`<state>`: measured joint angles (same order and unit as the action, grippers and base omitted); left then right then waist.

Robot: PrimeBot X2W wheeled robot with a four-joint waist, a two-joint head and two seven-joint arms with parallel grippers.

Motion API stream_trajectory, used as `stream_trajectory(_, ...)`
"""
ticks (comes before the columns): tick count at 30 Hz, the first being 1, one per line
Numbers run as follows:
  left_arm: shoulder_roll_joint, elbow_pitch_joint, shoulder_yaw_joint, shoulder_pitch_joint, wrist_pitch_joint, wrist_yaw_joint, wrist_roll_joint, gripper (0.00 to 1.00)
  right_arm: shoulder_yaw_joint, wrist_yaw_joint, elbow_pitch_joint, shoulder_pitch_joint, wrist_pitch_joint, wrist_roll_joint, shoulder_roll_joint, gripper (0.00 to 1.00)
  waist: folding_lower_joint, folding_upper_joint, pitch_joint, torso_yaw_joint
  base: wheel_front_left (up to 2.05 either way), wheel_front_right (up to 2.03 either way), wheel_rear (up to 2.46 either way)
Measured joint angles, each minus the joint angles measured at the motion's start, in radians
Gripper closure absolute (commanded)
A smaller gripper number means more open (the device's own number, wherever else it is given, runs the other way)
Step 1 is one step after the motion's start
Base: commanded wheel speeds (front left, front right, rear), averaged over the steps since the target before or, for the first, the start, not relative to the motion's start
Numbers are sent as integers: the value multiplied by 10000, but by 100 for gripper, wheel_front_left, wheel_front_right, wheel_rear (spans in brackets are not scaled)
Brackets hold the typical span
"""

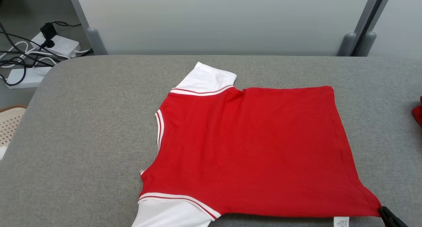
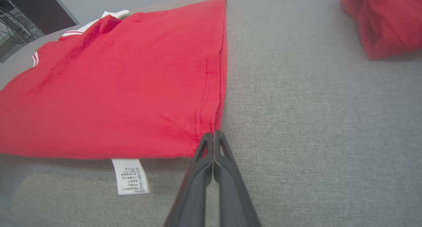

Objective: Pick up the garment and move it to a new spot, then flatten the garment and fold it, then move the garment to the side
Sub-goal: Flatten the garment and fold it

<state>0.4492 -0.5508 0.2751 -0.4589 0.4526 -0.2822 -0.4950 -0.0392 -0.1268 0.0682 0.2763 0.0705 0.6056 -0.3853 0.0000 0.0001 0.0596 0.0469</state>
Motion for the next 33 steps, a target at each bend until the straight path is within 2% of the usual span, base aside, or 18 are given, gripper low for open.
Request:
stream_trajectory(8, -575, 635, 40, 1600, -562, 382, -196, 100, 337, 2, -291, -623, 453, -525, 449, 100, 0, 0, 245, -91, 0, 0, 0)
stream_trajectory(16, -700, 1987, 222, 3076, -872, 884, -268, 100, 320, 2, -130, -1681, 522, -686, 479, 100, 0, 0, 600, -124, 0, 0, 0)
stream_trajectory(26, -1478, 3806, 288, 4975, -1871, 1430, -510, 100, 13, 2, 1281, -3358, 303, -790, 391, 100, 0, 0, 1039, -149, 0, 0, 0)
stream_trajectory(33, -1781, 5125, 389, 6031, -2476, 1728, -433, 100, -403, 2, 2211, -4115, 163, -786, 497, 100, 0, 0, 1203, -165, 0, 0, 0)
